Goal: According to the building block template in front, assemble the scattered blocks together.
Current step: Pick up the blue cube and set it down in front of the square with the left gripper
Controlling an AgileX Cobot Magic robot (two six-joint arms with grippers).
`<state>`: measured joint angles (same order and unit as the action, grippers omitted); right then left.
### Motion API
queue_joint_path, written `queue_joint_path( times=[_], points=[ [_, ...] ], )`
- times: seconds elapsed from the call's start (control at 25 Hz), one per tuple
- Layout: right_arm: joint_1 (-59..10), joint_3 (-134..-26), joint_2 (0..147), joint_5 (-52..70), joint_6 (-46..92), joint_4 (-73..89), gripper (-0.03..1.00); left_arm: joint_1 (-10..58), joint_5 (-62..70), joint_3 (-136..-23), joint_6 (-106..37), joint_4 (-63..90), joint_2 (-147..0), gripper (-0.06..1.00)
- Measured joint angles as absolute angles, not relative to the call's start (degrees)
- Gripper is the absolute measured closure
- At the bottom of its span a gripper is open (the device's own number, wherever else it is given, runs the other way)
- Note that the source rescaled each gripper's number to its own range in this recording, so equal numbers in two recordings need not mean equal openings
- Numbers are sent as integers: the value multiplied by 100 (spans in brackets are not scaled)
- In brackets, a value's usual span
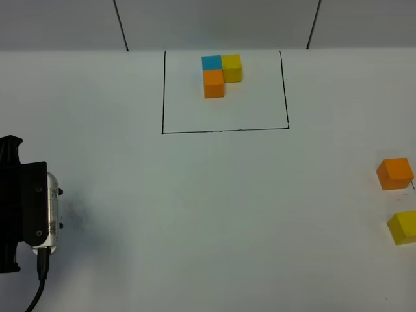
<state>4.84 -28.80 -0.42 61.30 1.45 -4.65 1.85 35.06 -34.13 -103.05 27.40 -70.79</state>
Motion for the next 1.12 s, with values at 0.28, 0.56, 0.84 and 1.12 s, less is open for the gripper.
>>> queue_joint_path(
  times=[0.28,0.56,0.84,1.12],
  points=[
    [484,-2880,-42,6130,145,-465,97,185,3494,-3413,-10511,3504,-7084,41],
    [484,-2880,-42,6130,145,-465,97,254,3435,-3413,-10857,4071,-7446,41],
    [484,-2880,-42,6130,145,-465,97,798,2942,-3494,-10865,4248,-7821,41],
    [484,-2880,-42,6130,145,-465,97,1370,2910,-4179,-10734,4370,-8529,41]
  ],
)
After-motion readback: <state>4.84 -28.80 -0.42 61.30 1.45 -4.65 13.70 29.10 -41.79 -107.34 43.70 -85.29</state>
